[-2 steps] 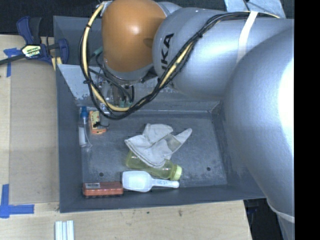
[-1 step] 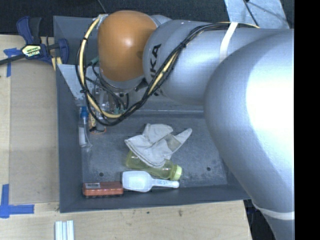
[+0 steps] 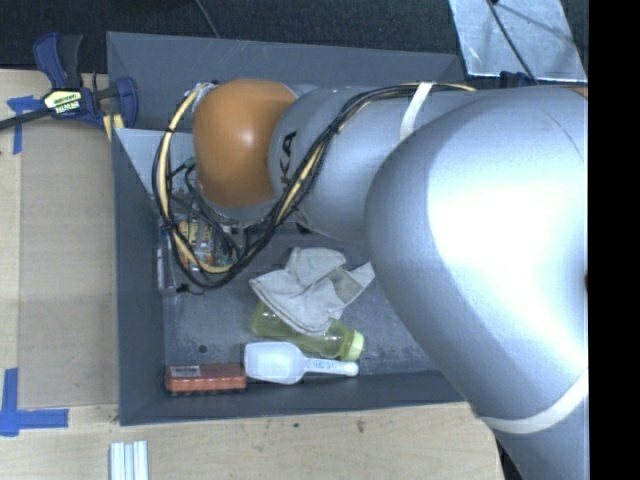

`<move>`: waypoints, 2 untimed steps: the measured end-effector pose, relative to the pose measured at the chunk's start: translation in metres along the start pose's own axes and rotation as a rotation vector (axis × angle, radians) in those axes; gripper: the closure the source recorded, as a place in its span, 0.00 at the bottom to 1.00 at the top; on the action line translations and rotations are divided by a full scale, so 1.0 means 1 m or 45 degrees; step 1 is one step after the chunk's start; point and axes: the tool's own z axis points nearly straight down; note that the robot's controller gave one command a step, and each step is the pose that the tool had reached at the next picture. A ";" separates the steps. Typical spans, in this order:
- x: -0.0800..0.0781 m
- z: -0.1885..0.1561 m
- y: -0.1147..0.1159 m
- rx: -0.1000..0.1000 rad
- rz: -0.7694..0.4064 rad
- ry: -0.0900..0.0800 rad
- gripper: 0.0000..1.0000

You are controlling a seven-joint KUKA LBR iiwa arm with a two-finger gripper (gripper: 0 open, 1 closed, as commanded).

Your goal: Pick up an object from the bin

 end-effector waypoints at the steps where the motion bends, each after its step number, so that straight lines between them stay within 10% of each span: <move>1: 0.003 0.012 -0.002 0.002 0.006 0.003 0.00; 2: 0.003 0.024 0.002 0.000 -0.088 -0.005 0.00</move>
Offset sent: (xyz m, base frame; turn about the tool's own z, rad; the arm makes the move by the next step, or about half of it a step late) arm -0.0126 0.0102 -0.0066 -0.2441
